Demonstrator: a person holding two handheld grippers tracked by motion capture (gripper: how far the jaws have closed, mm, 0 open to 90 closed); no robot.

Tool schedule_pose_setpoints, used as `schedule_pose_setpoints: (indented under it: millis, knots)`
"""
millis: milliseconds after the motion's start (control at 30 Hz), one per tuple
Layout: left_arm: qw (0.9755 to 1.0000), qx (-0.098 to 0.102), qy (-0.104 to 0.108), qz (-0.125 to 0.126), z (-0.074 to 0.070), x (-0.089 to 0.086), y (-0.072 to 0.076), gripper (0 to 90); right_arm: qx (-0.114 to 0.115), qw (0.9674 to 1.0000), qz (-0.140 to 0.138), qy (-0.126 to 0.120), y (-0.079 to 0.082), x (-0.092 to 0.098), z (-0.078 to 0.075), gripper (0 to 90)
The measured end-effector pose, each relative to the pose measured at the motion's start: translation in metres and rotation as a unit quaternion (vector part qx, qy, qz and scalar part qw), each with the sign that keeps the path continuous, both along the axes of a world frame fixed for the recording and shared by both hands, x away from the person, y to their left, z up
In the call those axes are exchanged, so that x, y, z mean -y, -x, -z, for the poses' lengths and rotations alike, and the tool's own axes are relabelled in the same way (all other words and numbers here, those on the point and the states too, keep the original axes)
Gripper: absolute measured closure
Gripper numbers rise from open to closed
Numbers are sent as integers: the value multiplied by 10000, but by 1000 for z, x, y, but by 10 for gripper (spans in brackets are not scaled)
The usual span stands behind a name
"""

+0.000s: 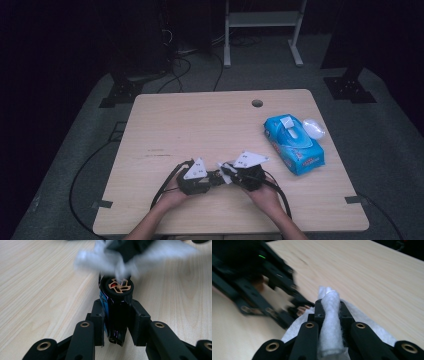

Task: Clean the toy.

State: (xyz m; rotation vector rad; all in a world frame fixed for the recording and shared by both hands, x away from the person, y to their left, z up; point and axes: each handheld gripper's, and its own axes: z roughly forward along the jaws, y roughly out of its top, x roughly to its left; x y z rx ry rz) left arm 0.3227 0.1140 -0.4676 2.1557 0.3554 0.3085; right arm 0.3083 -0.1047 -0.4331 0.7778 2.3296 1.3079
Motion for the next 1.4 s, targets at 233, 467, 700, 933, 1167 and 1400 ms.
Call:
schedule_pose_setpoints:
  millis: [233, 467, 700, 933, 1167, 1400]
  knots:
    - [10000, 6, -1, -17, 0, 1, 0, 694, 18, 9991, 430, -9, -2, 23, 1, 815]
    - [10000, -59, 23, -36, 0, -2, -1, 696, 8, 10000, 54, -33, 3, 1, -1, 813]
    - [10000, -20, -20, -21, -1, -2, -1, 698, 40, 9983, 573, 47, -5, 34, 0, 813]
    - [10000, 3, -73, 25, -2, 0, 0, 698, -80, 9997, 159, -156, 0, 12, 3, 813]
    - [10000, 0, -79, 21, -2, -3, 0, 699, 72, 9995, 308, 42, -4, 21, 1, 813]
    - [10000, 17, -82, 54, -4, -3, 1, 702, 102, 9959, 884, 148, -11, 54, 0, 812]
